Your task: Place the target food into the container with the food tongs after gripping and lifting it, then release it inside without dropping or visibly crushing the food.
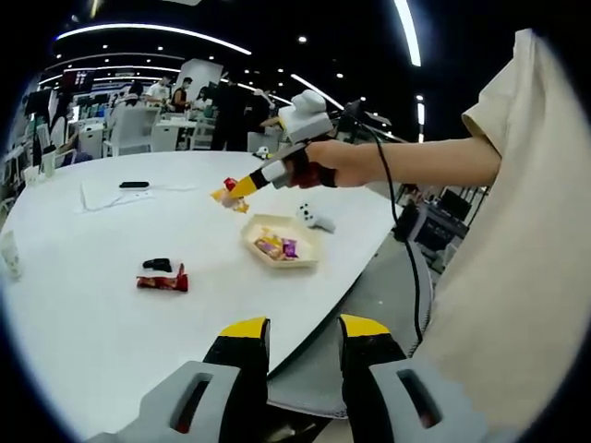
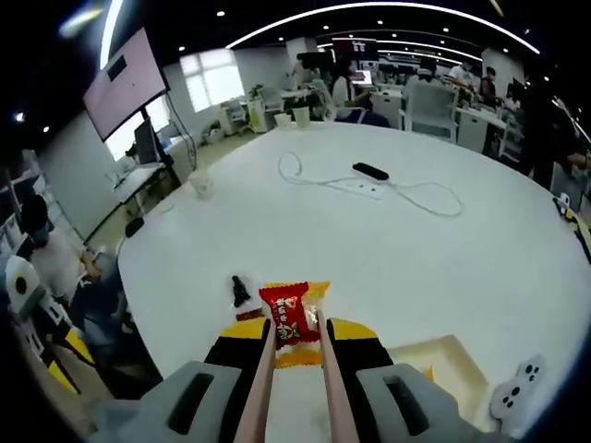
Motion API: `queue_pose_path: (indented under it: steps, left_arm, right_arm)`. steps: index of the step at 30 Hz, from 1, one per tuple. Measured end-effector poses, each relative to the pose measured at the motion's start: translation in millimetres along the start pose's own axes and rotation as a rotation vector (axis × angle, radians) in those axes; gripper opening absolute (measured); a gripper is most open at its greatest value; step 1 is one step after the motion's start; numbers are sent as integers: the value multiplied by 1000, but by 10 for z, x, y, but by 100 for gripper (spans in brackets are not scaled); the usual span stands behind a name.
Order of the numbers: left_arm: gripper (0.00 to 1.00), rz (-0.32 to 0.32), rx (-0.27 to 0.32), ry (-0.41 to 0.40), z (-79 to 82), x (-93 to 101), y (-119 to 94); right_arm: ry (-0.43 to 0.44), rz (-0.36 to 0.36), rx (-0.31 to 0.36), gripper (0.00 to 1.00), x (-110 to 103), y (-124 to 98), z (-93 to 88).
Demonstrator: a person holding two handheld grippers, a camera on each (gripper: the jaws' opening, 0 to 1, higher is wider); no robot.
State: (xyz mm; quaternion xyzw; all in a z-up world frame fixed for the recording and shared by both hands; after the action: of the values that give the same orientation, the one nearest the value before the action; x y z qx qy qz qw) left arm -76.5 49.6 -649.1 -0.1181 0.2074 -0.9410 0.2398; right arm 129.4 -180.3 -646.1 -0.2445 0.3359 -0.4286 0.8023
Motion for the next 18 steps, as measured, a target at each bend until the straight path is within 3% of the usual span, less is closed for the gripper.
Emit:
queue_pose_path:
  steps: [18]
  left_arm:
    - [28,-23,-7,13,21,27,76]
  right_arm:
    - [61,6,49,23,112,-159,34]
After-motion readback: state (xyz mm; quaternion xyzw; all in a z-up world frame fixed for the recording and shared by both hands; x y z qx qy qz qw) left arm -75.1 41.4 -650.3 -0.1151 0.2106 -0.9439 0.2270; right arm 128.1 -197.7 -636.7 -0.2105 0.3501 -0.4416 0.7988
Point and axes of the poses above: the point that each gripper's makers call its tool centre point, and the gripper's own axes: y roughly forward along the fingers, x roughly to its right, z roughly out of its top, the point moved 9 cm from there along -y, roughly backward along the fingers, and after that the axes turned 14 degrees about y, right-handed, at the moved point
